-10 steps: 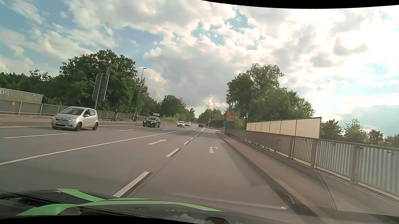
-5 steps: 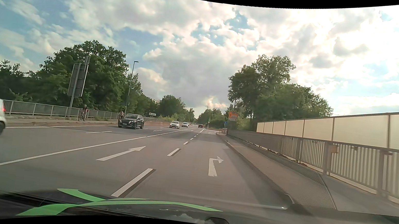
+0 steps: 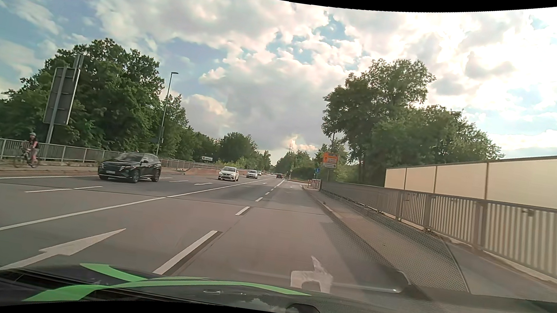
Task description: Follow the waypoints while adhering to traffic rules and regulations
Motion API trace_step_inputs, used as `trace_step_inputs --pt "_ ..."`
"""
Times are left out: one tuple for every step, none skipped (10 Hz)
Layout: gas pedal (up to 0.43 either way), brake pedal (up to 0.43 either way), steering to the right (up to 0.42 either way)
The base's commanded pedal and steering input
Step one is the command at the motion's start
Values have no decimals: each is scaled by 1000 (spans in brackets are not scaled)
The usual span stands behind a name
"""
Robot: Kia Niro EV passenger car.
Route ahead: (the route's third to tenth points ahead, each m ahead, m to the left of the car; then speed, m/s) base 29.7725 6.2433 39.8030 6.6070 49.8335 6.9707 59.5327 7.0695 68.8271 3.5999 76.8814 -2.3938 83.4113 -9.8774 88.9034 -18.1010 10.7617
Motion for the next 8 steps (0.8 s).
trace_step_inputs --pt "130 0 -1" --pt "130 0 -1" --pt "130 0 -1" --pt "130 0 -1" --pt "130 0 -1" --pt "130 0 -1" --pt "138 0 -1" --pt "138 0 -1"
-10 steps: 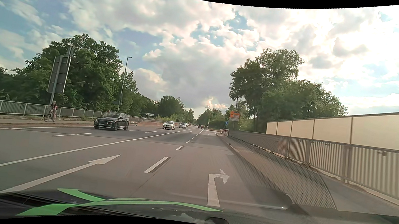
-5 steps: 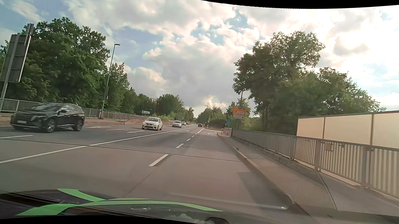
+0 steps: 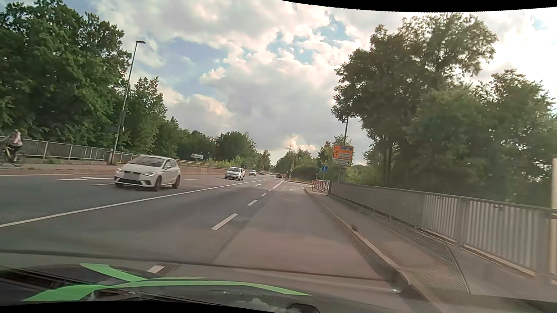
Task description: Follow the waypoints while adhering to traffic rules and regulations
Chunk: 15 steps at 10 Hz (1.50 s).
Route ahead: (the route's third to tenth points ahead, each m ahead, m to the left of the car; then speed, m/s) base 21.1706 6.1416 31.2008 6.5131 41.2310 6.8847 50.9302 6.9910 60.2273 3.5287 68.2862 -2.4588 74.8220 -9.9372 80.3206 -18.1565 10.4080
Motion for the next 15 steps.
trace_step_inputs --pt "138 0 -1" --pt "138 0 -1" --pt "138 0 -2" --pt "138 0 -2" --pt "130 0 -3" --pt "138 0 -3" --pt "138 0 -3" --pt "130 0 -3" --pt "130 0 -3" --pt "130 0 -2" --pt "118 0 -3" --pt "118 0 -3" --pt "118 0 -3" --pt "118 0 -3" --pt "118 0 -3"
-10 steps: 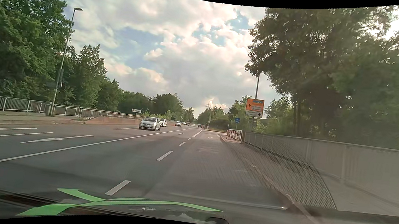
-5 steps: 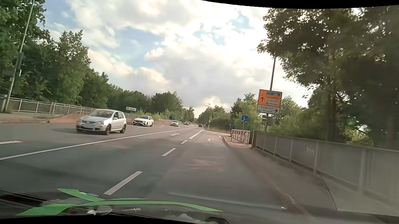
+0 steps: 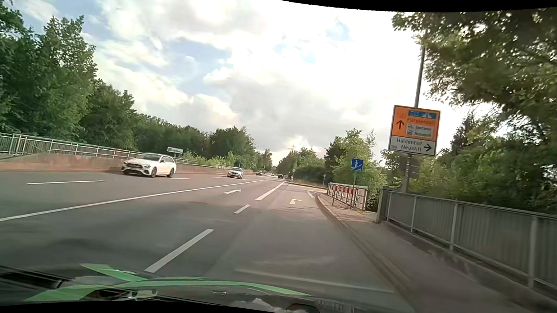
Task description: Follow the waypoints while adhering to traffic rules and regulations
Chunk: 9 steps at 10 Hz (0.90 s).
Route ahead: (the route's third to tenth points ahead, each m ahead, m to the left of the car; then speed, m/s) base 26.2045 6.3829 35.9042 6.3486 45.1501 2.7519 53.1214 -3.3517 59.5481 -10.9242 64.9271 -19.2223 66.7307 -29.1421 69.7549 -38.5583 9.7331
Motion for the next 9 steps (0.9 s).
trace_step_inputs --pt "118 0 -3" --pt "118 0 -3" --pt "118 0 -3" --pt "118 0 -3" --pt "118 0 -3" --pt "118 0 -3" --pt "118 0 -3" --pt "118 0 -3" --pt "118 0 -3"
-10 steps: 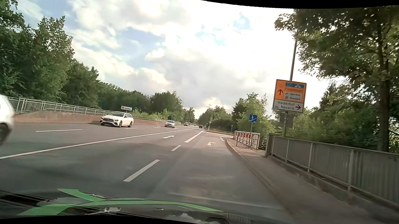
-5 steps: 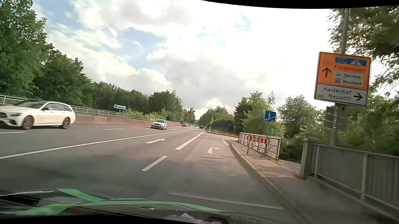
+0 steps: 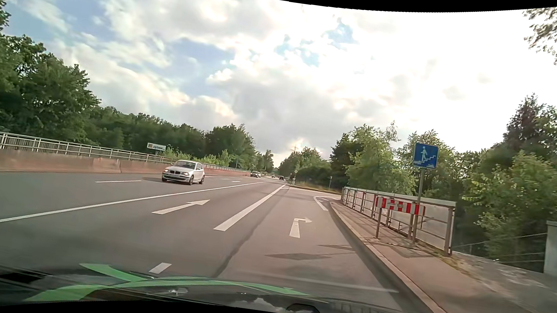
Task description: Follow the waypoints while adhering to traffic rules and regulations
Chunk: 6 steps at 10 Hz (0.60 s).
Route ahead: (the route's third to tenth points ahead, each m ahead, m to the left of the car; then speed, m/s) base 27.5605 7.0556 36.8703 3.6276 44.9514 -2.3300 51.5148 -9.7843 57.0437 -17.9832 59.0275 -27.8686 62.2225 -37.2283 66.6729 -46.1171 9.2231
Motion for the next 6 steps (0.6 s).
trace_step_inputs --pt "118 0 -2" --pt "118 0 -3" --pt "118 0 -1" --pt "118 0 -1" --pt "118 0 0" --pt "118 0 3"
